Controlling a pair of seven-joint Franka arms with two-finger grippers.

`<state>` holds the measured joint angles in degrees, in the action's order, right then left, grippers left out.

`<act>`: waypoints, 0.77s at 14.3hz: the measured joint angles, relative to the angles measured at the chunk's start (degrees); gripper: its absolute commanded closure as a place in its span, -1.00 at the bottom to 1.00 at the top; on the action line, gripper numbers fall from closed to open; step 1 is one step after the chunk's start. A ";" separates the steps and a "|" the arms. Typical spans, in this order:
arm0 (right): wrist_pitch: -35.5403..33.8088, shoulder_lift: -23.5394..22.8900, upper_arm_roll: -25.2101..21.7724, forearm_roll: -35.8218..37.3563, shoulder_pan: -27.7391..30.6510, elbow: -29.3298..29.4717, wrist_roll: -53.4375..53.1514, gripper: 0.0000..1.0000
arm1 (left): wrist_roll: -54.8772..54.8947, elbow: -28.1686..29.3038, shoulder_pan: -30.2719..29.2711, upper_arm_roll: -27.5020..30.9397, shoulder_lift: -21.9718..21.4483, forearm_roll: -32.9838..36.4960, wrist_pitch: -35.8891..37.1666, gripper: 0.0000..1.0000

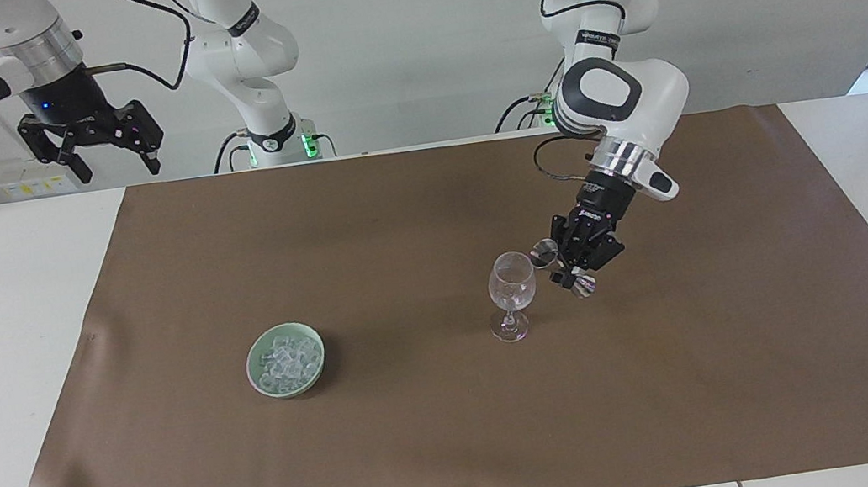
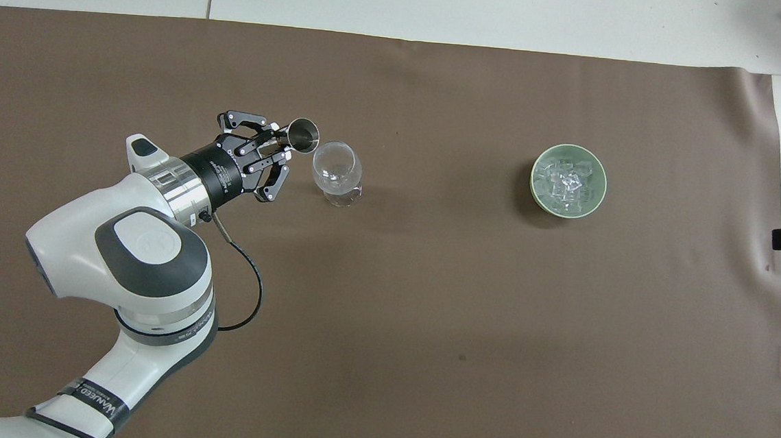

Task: Pour wine and add ice with both arms
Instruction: 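Bring the held jigger over the rim of the clear glass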

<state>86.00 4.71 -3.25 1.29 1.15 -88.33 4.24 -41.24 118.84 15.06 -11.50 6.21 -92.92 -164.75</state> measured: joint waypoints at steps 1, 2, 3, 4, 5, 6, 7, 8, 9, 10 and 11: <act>0.00 0.00 0.00 0.00 0.00 0.00 0.00 -1.00 | 0.27 0.01 0.30 0.01 0.00 0.02 -0.63 1.00; 0.00 0.00 0.00 0.00 0.00 0.00 0.00 -1.00 | 0.83 0.01 0.60 0.01 0.00 0.02 -1.23 1.00; 0.00 0.00 0.00 0.00 0.00 0.00 0.00 -1.00 | 1.28 0.02 0.82 0.01 0.00 0.02 -1.63 1.00; 0.00 0.00 0.00 0.00 0.00 0.00 0.00 -1.00 | 1.59 0.02 1.00 0.01 0.00 0.02 -1.94 1.00; 0.00 0.00 0.00 0.00 0.00 0.00 0.00 -1.00 | 1.95 0.02 1.10 0.01 0.00 0.02 -2.02 1.00; 0.00 0.00 0.00 0.00 0.00 0.00 0.00 -1.00 | 2.38 0.01 1.12 0.02 0.00 0.02 -2.06 1.00; 0.00 0.00 0.00 0.00 0.00 0.00 0.00 -1.00 | 2.87 0.01 1.12 0.02 0.00 0.02 -2.13 1.00; 0.00 0.00 0.00 0.00 0.00 0.00 0.00 -1.00 | 3.42 0.02 1.15 0.02 0.00 0.03 -2.25 1.00; 0.00 0.00 0.00 0.00 0.00 0.00 0.00 -1.00 | 4.00 0.01 1.26 0.01 0.00 0.03 -2.47 1.00; 0.00 0.00 0.00 0.00 0.00 0.00 0.00 -1.00 | 4.51 0.02 1.40 -0.01 0.00 0.03 -2.69 1.00; 0.00 0.00 0.00 0.00 0.00 0.00 0.00 -1.00 | 4.96 0.01 1.57 -0.01 0.00 0.04 -2.95 1.00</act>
<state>86.00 4.71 -3.25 1.29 1.15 -88.33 4.24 -36.28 118.86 16.63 -11.51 6.21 -92.89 -167.70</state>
